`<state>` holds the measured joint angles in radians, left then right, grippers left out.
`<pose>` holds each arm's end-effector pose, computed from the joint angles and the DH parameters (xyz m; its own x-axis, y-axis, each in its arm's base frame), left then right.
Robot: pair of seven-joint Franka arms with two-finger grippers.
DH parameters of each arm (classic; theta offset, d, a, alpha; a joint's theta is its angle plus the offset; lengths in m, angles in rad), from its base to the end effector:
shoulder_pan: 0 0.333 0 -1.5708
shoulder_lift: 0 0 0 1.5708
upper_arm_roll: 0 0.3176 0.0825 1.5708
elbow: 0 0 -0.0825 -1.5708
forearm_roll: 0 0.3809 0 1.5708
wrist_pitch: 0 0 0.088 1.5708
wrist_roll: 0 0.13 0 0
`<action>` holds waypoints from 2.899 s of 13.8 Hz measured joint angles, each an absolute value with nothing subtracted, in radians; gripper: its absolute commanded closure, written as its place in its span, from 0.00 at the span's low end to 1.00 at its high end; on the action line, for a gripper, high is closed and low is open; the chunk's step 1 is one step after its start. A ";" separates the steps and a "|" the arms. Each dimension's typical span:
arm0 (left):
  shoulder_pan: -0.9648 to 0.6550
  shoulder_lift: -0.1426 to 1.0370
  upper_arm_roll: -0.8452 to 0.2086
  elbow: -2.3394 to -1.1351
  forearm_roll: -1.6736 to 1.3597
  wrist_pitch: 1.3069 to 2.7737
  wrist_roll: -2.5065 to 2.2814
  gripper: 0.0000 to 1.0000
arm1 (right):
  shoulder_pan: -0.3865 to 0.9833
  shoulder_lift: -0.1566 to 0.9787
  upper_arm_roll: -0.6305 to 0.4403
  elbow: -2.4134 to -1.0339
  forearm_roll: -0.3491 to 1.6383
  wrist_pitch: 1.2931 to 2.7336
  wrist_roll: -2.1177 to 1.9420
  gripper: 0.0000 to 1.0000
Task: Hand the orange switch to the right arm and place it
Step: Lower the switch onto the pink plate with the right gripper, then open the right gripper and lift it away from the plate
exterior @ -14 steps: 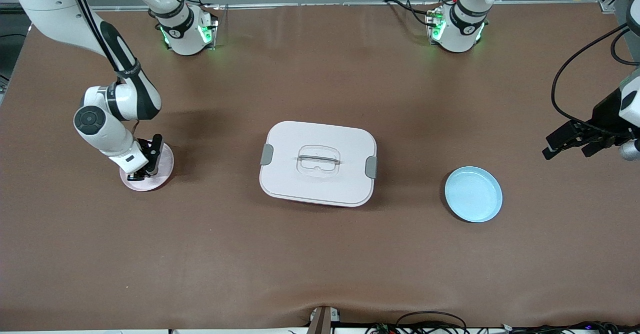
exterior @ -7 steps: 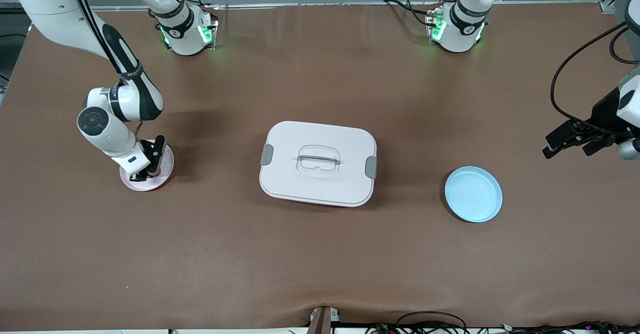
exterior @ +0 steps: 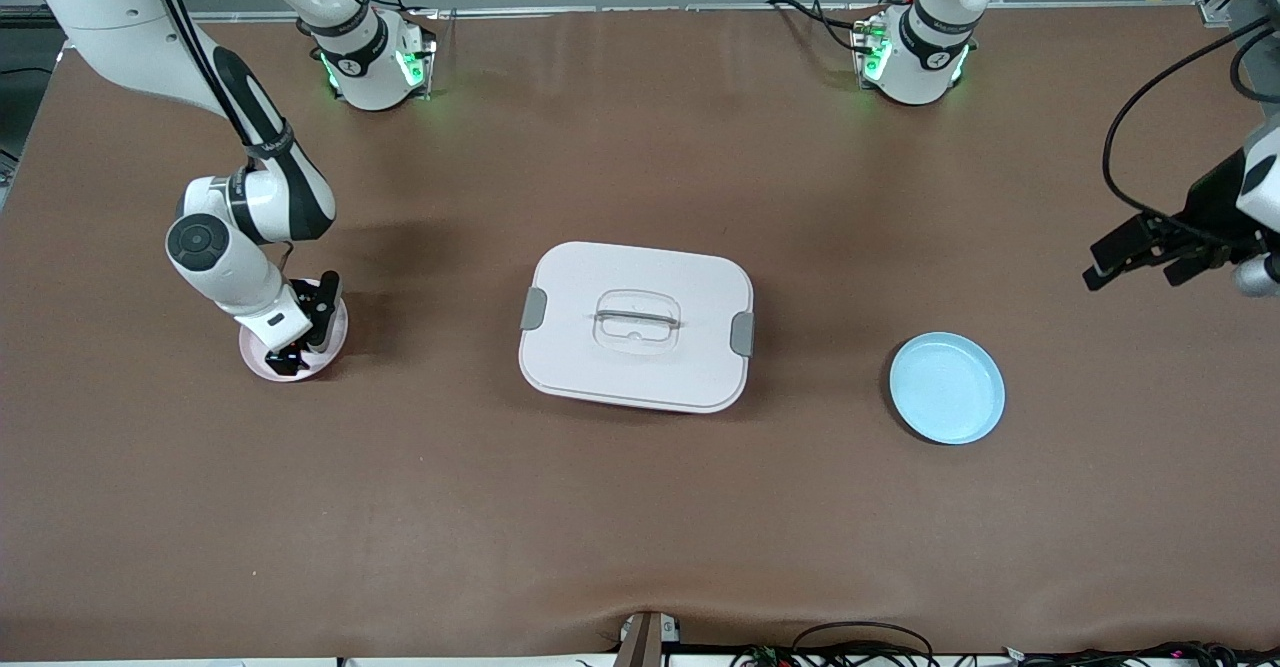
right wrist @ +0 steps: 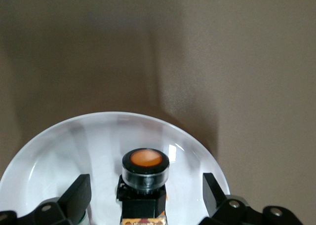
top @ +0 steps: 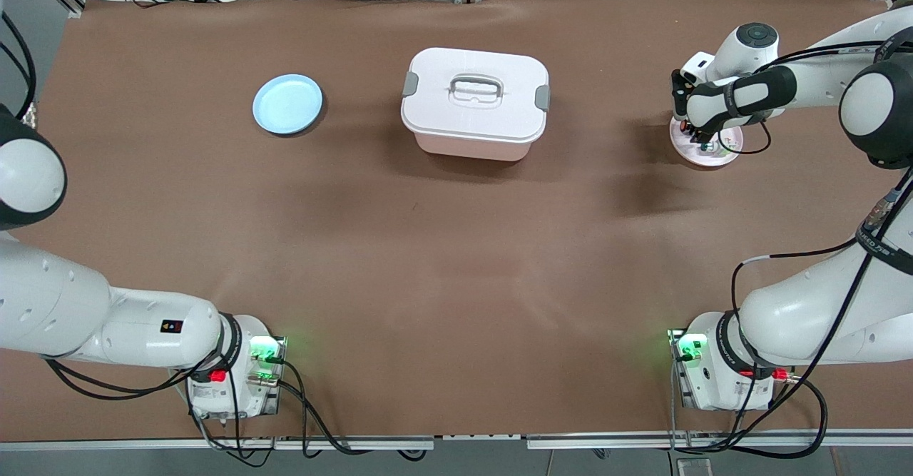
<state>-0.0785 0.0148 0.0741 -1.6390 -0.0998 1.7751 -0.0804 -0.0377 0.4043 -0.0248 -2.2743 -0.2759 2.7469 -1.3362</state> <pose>0.5767 -0.0137 0.5821 0.9891 0.0956 0.1118 0.0836 -0.9907 0.1075 0.5398 -0.0258 0.1644 0.0477 0.9921 -0.1158 0.9961 -0.0386 0.0794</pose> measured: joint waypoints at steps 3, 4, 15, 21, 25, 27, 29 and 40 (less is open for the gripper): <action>-0.077 -0.023 0.074 -1.640 -0.091 1.683 -0.081 0.00 | -0.038 0.404 -0.025 -2.263 -0.276 2.730 -1.335 0.00; -0.077 -0.024 0.073 -1.643 -0.082 1.681 -0.081 0.00 | -0.038 0.402 -0.025 -2.254 -0.276 2.705 -1.334 0.00; -0.075 -0.049 0.034 -1.689 -0.051 1.698 -0.100 0.00 | 0.025 0.307 -0.010 -1.902 -0.197 1.924 -0.913 0.00; -0.074 -0.002 0.034 -1.635 -0.048 1.650 -0.100 0.00 | 0.051 0.298 -0.009 -1.685 -0.170 1.640 -0.568 0.00; -0.075 -0.001 0.033 -1.619 -0.017 1.645 -0.100 0.00 | 0.080 0.298 -0.007 -1.589 -0.131 1.535 -0.413 0.00; -0.078 -0.001 0.032 -1.614 -0.015 1.643 -0.100 0.00 | 0.078 0.298 -0.012 -1.505 -0.127 1.426 -0.352 0.00; -0.078 -0.001 0.031 -1.612 -0.015 1.637 -0.100 0.00 | 0.075 0.297 -0.016 -1.420 -0.122 1.348 -0.246 0.00; -0.080 0.000 0.028 -1.606 -0.015 1.625 -0.100 0.00 | 0.042 0.284 -0.013 -1.269 -0.056 1.262 0.107 0.00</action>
